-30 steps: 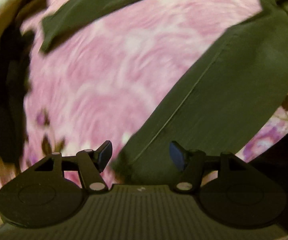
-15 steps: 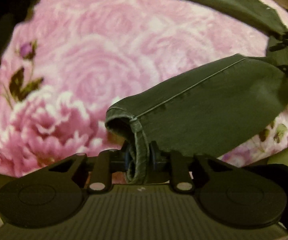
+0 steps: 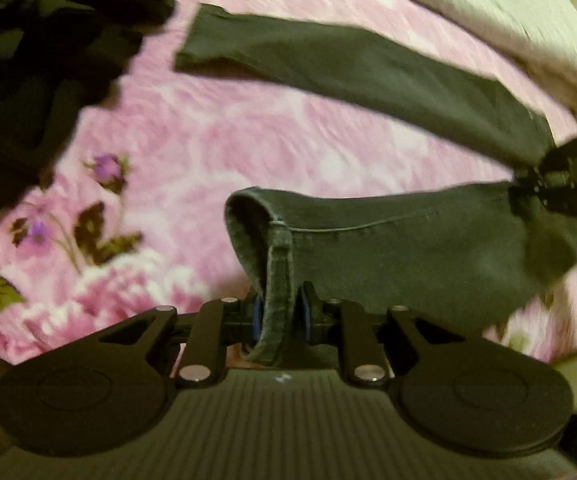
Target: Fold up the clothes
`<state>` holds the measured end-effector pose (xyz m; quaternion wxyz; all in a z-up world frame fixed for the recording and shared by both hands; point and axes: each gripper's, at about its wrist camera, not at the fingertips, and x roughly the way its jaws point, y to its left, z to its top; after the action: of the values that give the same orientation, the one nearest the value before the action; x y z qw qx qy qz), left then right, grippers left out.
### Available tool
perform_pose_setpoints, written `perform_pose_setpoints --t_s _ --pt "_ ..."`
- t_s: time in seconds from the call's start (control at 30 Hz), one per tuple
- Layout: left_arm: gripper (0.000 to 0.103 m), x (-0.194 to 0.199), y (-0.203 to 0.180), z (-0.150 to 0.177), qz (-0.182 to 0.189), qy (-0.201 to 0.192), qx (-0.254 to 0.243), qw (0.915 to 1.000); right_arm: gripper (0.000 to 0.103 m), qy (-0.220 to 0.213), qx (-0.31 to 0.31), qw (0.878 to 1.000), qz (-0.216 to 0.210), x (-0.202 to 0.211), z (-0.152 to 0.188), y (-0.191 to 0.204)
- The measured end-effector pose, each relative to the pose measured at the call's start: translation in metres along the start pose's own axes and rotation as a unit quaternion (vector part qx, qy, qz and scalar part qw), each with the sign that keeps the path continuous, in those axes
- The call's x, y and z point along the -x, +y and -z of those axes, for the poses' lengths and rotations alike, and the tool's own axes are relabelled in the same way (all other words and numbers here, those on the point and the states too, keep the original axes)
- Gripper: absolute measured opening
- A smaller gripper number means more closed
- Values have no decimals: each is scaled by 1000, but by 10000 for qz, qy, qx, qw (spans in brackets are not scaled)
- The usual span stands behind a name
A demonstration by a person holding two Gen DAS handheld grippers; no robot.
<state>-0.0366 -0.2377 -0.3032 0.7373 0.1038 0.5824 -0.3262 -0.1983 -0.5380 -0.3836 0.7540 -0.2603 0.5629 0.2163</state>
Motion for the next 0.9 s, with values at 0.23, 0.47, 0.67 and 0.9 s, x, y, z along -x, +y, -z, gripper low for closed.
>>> perform_pose_setpoints --t_s 0.23,0.47,0.67,0.9 --pt "41 -33 6 -17 -442 305 -62 9985 18 -214 -814 9939 716 -11 -8 -31" --pt "57 -35 19 23 -353 607 -270 9972 45 -329 -1813 9798 779 26 15 -9" --pt "56 -56 17 33 -2 304 -674 9973 46 -124 -2143 9752 532 31 35 28" --pt "17 -59 10 23 399 1020 -841 9904 47 93 -1993 9785 533 29 39 61"
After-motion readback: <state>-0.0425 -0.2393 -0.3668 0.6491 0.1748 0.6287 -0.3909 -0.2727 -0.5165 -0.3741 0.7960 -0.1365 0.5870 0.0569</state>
